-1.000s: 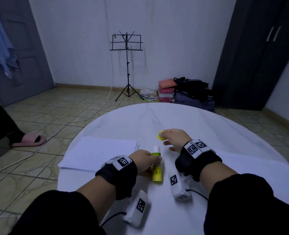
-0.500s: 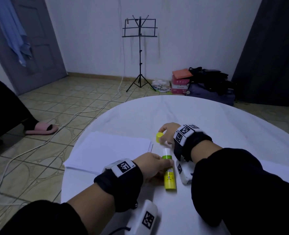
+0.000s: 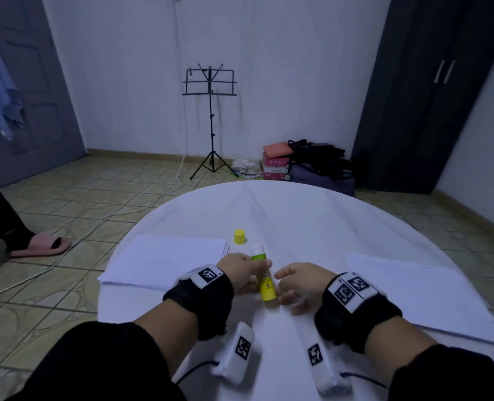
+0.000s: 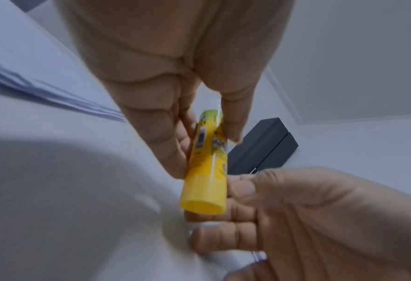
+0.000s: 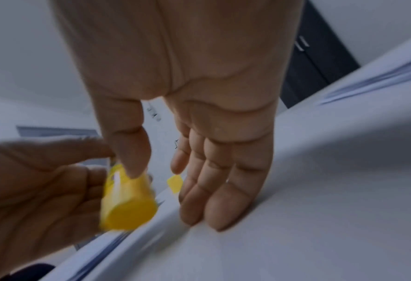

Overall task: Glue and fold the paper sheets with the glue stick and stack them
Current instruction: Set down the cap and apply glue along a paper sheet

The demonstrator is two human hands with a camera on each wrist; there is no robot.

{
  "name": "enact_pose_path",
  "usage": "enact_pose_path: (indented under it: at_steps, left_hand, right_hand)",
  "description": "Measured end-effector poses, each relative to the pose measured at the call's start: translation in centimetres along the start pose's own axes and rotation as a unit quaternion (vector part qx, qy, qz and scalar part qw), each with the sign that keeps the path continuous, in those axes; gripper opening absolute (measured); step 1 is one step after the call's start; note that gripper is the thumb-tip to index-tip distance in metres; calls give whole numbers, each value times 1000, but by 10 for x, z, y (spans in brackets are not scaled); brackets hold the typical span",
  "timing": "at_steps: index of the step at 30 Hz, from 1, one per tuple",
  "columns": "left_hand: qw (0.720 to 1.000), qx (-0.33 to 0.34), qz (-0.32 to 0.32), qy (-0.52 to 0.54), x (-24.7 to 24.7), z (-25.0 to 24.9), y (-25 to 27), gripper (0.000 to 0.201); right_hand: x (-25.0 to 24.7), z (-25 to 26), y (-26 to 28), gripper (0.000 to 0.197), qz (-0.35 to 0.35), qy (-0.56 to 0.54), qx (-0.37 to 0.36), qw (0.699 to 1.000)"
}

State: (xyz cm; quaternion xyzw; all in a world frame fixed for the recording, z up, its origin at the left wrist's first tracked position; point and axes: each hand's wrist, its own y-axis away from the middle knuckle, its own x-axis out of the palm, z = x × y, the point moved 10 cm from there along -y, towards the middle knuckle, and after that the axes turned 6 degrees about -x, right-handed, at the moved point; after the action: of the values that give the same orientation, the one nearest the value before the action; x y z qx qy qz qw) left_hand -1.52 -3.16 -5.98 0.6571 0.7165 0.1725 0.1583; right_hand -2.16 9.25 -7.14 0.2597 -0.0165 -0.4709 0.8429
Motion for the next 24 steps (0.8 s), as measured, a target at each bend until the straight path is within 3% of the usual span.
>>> enact_pose_path:
  at_steps: [5, 9, 13, 19, 24]
  left_hand:
    - [993, 38, 10, 114, 25, -7, 30, 16]
    - [985, 60, 16, 160, 35, -9, 49, 13]
    - [980, 63, 23, 187, 40, -3, 63, 12]
    - [975, 80, 51, 202, 47, -2, 87, 12]
    - [973, 85, 68, 205, 55, 4, 96, 21]
  right_hand:
    - [0, -18, 40, 11, -39, -122, -53, 990]
    - [0, -22, 62, 10, -97, -242, -102, 960]
    - [3, -26, 80, 9, -137, -297, -143, 934]
    - [15, -36, 95, 14, -155, -383, -146, 899]
    - [22, -45, 106, 30, -164, -404, -128, 891]
